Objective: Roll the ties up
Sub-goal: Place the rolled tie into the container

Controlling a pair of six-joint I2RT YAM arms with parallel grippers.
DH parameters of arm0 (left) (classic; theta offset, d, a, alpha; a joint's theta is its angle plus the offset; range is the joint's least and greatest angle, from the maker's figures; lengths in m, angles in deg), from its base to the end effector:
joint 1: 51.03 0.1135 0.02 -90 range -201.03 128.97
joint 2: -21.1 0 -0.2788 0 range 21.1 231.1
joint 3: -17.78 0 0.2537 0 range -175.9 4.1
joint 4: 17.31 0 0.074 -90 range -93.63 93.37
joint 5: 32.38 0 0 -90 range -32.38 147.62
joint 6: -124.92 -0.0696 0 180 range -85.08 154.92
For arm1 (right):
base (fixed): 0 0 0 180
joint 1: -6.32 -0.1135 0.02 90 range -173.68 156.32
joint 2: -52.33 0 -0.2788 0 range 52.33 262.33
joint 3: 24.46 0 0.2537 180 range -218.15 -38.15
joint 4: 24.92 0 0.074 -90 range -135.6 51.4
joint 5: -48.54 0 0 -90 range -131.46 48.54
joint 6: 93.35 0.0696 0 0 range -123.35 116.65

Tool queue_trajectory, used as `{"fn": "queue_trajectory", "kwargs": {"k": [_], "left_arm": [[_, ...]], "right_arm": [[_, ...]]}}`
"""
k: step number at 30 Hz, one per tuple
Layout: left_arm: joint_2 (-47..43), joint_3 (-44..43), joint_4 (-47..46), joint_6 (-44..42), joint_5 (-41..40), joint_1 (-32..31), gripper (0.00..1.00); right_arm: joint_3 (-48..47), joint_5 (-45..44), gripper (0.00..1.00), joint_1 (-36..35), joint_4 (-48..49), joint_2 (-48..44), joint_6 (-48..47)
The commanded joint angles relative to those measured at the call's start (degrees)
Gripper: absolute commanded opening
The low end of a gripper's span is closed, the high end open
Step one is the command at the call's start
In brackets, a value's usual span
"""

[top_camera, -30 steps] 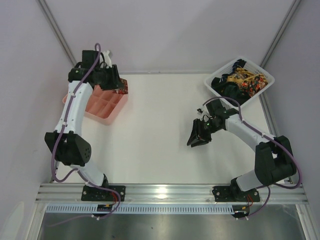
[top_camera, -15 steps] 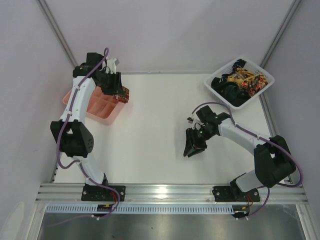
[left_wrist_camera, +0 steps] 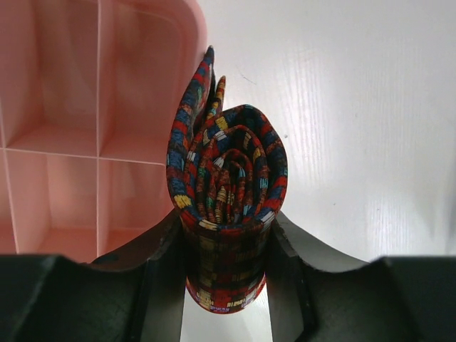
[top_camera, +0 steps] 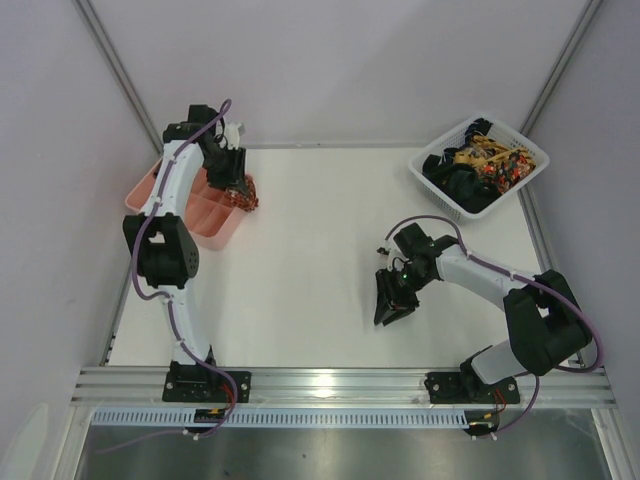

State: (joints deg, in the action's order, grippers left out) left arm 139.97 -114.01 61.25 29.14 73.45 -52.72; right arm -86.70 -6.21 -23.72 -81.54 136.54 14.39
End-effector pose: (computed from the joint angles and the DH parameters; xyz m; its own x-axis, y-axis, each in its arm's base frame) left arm 0.4593 -0.0325 0.2860 -0.8918 0.1232 -0.4354 0.2318 0.9508 -0.2057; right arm 0.1989 0.1614 0.1677 -0.9629 -0.2694 -0.0160 -0.2250 0.7684 0.5991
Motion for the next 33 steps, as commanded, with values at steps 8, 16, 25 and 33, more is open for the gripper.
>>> {"fn": "queue_trajectory", "kwargs": {"k": [8,16,25,33], "left_arm": [[0.48,-6.70,-1.07,-3.62,-8.45,-0.24,0.01],[3.21,-6.96,-0.20,-5.12,-9.51,-0.24,0.00],[6.29,-8.72,-0.55,-4.94,-13.28,-0.42,0.00],[7.60,-8.37,-2.04,-5.03,-17.94,-0.77,0.00]], "right_arm": [[-2.51,-0.53,0.36,0.07,2.24,2.72,0.19],[-3.48,-0.70,0.36,0.16,2.60,3.95,1.16],[-3.48,-0.97,0.36,0.16,2.60,4.39,1.60],[-5.06,-1.32,0.36,0.16,1.89,5.97,1.42]]}}
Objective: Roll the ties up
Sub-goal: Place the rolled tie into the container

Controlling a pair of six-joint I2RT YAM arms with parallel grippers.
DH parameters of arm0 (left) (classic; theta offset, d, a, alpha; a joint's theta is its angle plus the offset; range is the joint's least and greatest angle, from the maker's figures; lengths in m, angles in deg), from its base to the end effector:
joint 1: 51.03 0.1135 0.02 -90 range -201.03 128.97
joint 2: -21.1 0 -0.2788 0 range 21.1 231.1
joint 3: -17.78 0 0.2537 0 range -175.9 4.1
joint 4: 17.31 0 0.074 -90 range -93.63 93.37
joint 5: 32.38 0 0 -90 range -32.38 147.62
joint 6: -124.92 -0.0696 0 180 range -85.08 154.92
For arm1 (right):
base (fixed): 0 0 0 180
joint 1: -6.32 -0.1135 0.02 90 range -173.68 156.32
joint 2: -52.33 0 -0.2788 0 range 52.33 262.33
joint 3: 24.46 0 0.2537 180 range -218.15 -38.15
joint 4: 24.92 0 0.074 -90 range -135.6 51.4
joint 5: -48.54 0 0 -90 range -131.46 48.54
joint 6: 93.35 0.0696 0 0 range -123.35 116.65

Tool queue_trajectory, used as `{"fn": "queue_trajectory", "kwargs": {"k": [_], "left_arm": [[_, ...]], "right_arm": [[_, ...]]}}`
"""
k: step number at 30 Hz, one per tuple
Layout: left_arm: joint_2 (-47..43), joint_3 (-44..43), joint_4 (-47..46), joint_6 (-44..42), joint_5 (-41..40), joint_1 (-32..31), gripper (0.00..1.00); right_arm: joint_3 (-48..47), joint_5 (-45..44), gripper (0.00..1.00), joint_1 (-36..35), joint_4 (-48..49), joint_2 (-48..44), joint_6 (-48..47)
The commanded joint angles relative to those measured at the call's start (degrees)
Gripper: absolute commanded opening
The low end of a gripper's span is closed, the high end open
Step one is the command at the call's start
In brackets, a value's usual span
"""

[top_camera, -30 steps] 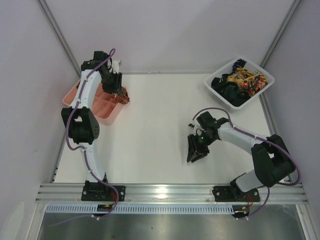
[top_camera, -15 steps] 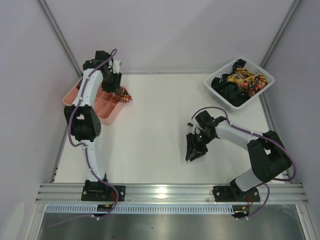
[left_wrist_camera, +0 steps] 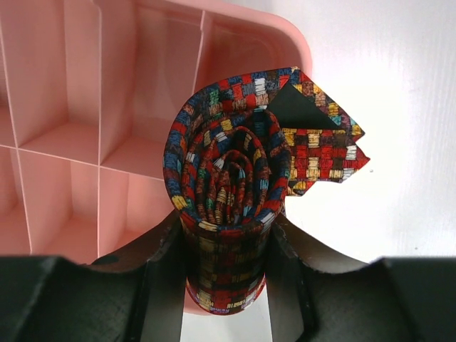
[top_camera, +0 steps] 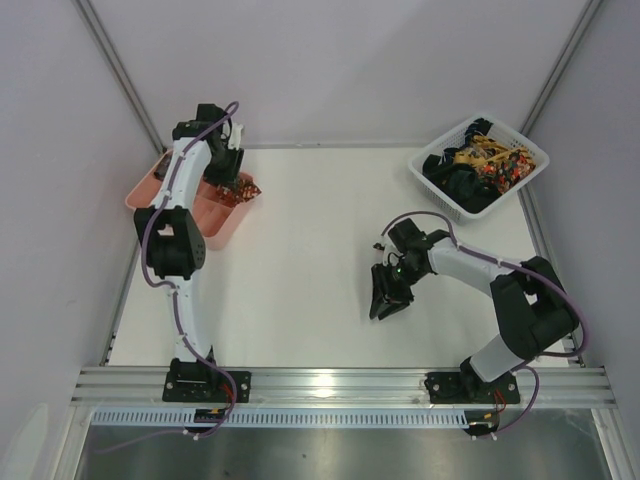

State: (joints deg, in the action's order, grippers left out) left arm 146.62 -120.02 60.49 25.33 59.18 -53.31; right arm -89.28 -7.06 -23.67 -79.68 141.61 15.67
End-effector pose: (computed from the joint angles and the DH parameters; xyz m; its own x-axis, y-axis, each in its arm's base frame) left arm 0.4889 -0.0214 0.2637 -0.8882 0.2020 -0.4127 0.2018 0.9784 0.0446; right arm 0.2159 0.1700 0.1581 -0.9686 -0.2485 0.0040 -0.1992 0.7857 0.5857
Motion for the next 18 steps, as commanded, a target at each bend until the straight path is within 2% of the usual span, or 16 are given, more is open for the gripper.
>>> {"fn": "queue_trajectory", "kwargs": {"k": [1,5,18], "left_arm": [[1.14,-2.36,-1.36,-1.23,-4.19,-0.26,0.00],[1.75,-1.92,-2.77,-1.14,-5.78,-0.62,0.00],[7.37,-3.33,-4.97,-2.63,-3.76,-2.02,0.00]], "right_arm": [[-2.74,-0.47,0.36,0.12,0.12,1.16,0.13],[-3.27,-0.20,0.36,0.12,0.21,2.57,0.13],[-3.89,-0.11,0.36,1.17,0.21,5.38,-0.31]]}}
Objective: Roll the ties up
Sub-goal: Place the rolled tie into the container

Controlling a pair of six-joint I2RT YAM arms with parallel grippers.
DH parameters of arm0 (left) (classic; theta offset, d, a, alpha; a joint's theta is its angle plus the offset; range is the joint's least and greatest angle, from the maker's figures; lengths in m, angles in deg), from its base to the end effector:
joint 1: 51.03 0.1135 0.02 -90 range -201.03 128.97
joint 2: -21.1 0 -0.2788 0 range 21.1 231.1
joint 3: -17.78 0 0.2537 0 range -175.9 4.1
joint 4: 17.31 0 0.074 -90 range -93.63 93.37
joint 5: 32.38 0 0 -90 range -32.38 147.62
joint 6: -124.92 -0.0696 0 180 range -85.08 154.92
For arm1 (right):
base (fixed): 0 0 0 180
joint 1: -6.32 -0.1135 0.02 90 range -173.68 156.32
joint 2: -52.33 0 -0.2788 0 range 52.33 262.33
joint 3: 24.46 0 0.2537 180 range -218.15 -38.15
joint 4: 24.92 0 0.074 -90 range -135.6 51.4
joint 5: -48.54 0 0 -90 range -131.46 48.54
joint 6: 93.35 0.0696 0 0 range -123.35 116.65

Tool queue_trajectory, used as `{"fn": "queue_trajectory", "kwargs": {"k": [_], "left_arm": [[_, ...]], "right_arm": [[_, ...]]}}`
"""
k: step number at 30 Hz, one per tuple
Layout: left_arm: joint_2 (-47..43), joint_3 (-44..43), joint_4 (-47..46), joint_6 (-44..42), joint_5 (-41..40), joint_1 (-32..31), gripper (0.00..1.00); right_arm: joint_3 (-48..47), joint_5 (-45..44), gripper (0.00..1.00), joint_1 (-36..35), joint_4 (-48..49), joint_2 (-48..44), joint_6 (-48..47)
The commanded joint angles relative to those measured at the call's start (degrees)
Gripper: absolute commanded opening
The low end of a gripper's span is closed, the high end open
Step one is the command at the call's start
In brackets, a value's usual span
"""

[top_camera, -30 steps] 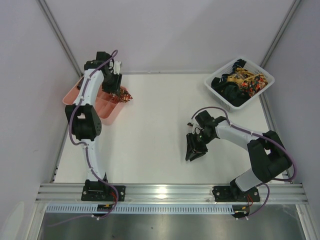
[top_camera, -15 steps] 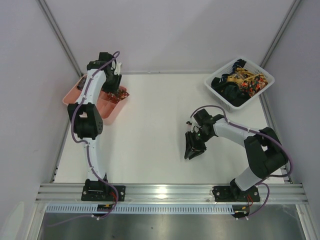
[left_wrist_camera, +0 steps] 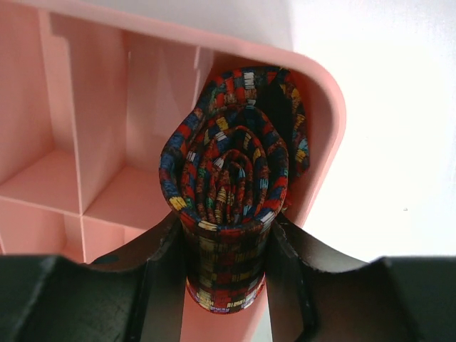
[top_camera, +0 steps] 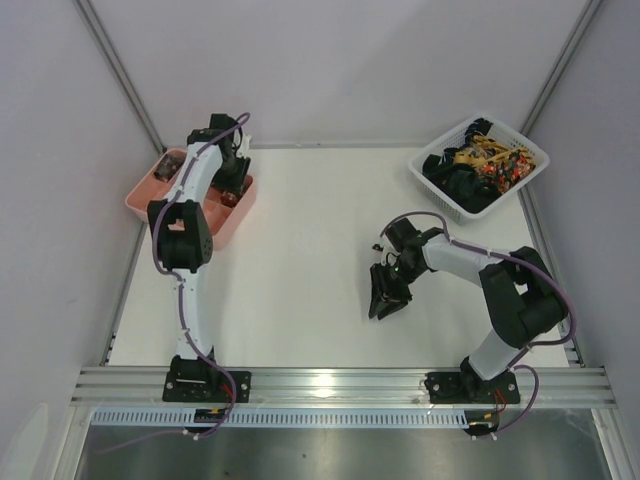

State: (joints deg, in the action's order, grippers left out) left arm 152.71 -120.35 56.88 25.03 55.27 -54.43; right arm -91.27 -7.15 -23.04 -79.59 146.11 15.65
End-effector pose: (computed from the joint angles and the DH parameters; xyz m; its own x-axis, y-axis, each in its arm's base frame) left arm 0.5110 -0.0275 0.2180 -0.9022 0.2255 -0.3678 0.2017 0.9741 0.1026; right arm 0.2279 0.1732 0.1465 -0.9704 -0.2374 0.0441 -0.1697 0.8006 0.5746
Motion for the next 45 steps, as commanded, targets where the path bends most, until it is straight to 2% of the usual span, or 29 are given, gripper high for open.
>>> {"fn": "queue_trajectory", "kwargs": {"k": [1,10,12,13,14,16,17,19,22,25,45], "left_arm": [[2.15,-3.00,-1.45,-2.33,-0.02,-0.99,0.00],[6.64,-3.70,-0.74,-1.01,-2.31,-1.00,0.01],[5.85,-2.39,-1.53,-0.04,-1.17,-0.82,0.09],[5.50,-2.12,-1.71,0.05,-1.08,-0.82,0.23],[5.06,-2.12,-1.54,0.39,-1.25,-0.82,0.28],[4.45,-2.03,-1.19,0.75,-1.69,-0.82,0.34],[4.27,-1.77,-1.10,1.01,-2.22,-0.82,0.42],[3.57,-1.68,-1.18,0.75,-2.13,-0.82,0.50],[2.42,-1.33,-0.84,0.75,-2.75,-0.82,0.57],[2.33,-1.68,-0.13,0.49,-2.92,-0.82,0.61],[0.75,2.01,-1.45,1.54,-2.66,0.41,0.70]], "right_arm": [[-1.90,0.06,0.36,0.62,0.21,0.97,-0.37],[-2.60,-0.20,0.36,1.59,-0.32,2.29,-1.51],[-2.95,-0.29,0.36,1.85,-0.75,2.38,-1.60],[-3.21,-0.38,0.36,1.94,-0.84,2.38,-1.86],[-3.39,-0.29,0.36,1.94,-0.93,2.29,-1.95],[-3.57,-0.29,0.36,1.94,-1.19,2.38,-2.04],[-3.57,-0.12,0.36,1.86,-1.19,2.55,-2.13],[-3.57,-0.12,0.35,1.94,-1.11,2.64,-2.22],[-3.48,0.32,0.35,1.94,-0.84,2.81,-2.04],[-3.30,0.41,0.36,1.77,-0.67,2.73,-2.04],[-2.25,1.03,0.35,1.50,-0.23,2.11,-2.04]]}}
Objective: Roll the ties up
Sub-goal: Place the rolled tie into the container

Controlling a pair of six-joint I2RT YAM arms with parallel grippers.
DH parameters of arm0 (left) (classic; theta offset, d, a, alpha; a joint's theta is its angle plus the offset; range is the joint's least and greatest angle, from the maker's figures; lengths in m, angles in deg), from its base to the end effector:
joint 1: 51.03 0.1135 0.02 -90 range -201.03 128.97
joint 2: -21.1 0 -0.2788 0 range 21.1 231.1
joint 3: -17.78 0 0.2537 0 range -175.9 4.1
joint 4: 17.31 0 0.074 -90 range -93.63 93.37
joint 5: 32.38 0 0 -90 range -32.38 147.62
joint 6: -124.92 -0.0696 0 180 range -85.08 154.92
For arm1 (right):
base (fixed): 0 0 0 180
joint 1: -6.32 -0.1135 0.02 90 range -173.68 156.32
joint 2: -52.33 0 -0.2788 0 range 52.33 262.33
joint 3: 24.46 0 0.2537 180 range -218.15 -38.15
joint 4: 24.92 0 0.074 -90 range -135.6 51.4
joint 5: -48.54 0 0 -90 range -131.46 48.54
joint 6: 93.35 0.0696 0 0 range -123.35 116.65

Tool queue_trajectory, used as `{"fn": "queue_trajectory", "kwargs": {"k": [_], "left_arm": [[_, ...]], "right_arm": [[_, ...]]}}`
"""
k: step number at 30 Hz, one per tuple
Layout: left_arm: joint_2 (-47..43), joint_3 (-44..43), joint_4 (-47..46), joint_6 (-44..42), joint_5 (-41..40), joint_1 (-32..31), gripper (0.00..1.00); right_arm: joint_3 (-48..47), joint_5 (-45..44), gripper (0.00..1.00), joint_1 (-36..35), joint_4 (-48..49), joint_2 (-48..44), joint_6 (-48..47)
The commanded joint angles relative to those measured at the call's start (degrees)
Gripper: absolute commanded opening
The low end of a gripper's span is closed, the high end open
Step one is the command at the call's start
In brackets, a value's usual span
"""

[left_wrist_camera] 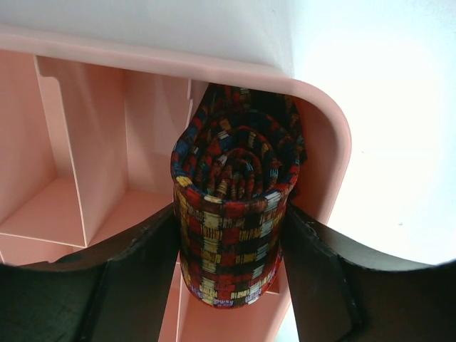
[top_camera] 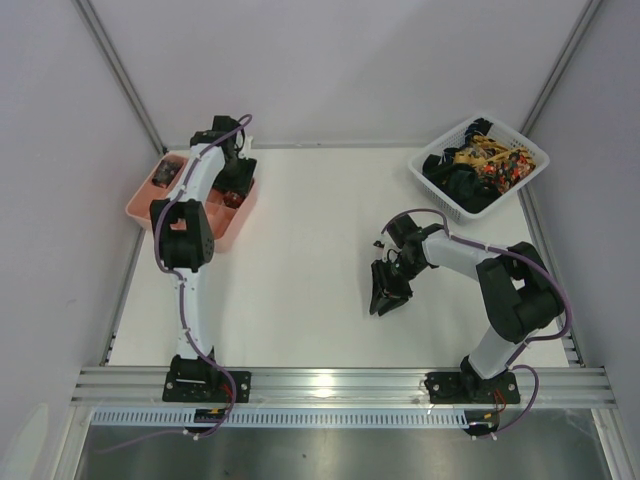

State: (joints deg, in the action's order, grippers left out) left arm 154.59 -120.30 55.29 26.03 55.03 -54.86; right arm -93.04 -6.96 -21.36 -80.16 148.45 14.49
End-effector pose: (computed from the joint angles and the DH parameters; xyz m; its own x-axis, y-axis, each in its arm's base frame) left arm 0.5176 -0.0315 0.2030 -0.9064 0.2154 -0.3635 0.1922 0.9763 0.0993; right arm 0.2395 0.1702 0.1431 -0.9729 -0.2252 0.0525 -0.1553 0.8044 0.5734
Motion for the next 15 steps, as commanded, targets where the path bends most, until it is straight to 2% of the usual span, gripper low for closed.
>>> {"fn": "queue_trajectory", "kwargs": {"k": [1,15], "left_arm": [[-0.95,2.05,0.15,0.36,-2.42,0.93,0.70],[-2.36,6.97,-2.39,2.12,-1.72,1.11,0.72]], "right_arm": [[-0.39,0.83,0.35,-0.18,0.43,-0.14,-0.88],[-0.48,1.18,0.35,-0.62,0.60,0.04,-1.06]]}}
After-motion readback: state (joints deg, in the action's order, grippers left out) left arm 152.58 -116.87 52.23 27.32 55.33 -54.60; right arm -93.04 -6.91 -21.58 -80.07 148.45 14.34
